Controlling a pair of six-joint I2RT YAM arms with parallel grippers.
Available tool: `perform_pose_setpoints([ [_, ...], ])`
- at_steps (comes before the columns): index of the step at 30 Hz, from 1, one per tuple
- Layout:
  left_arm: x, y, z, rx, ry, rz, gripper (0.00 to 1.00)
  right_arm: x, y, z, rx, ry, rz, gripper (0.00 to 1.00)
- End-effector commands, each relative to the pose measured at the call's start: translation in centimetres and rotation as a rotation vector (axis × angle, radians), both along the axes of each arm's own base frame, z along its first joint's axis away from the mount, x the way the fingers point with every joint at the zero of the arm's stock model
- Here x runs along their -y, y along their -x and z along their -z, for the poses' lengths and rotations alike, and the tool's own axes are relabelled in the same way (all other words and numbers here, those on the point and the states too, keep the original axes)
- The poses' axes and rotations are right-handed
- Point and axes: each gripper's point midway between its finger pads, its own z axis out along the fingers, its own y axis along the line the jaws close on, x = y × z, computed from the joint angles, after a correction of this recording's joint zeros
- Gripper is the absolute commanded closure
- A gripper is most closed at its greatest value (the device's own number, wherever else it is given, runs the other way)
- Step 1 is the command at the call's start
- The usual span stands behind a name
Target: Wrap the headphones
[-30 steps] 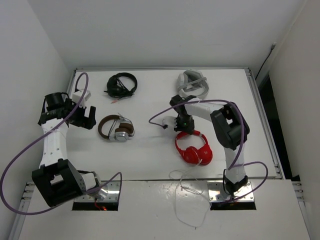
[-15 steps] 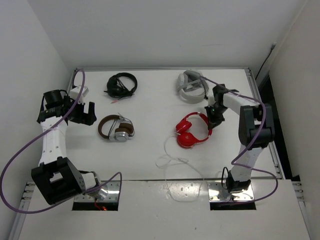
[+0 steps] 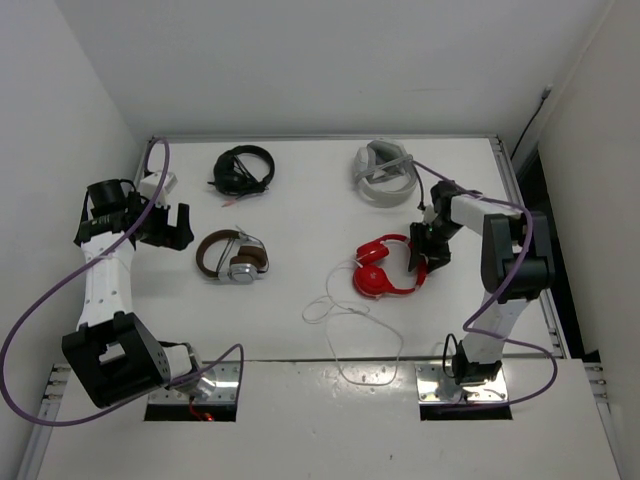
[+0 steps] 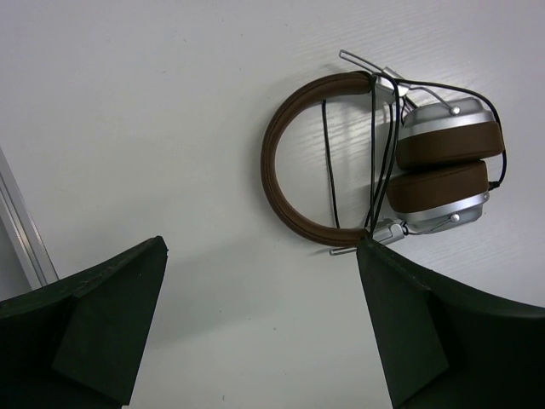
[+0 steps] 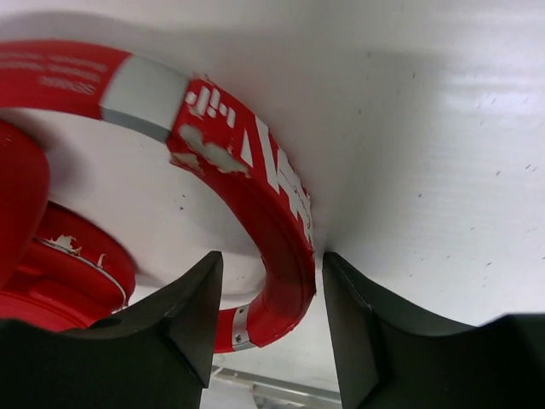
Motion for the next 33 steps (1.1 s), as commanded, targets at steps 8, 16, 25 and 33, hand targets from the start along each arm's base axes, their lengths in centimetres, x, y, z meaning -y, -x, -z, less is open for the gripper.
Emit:
perform_pose_setpoints([
  [8, -0.7, -1.1, -1.7, 0.058, -0.025, 0.004, 0.00, -0.3, -3.3, 0.0, 0.119, 0.097, -0.139, 0.52],
  [16, -0.9, -1.0, -1.9, 0.066, -0.042, 0.004, 0.00, 0.3, -1.7, 1.7, 0.093, 0.188, -0.209, 0.70],
  [25, 3.8, 1.3, -5.0, 0.265, -0.025, 0.245, 0.00, 0.0, -5.1, -5.0, 0.273, -0.047, -0.170, 1.00],
  [33, 9.3, 4.0, -6.5, 0.402, 0.152, 0.455, 0.00, -0.7, -7.7, -21.2, 0.666, -0.310, -0.315, 1.00],
])
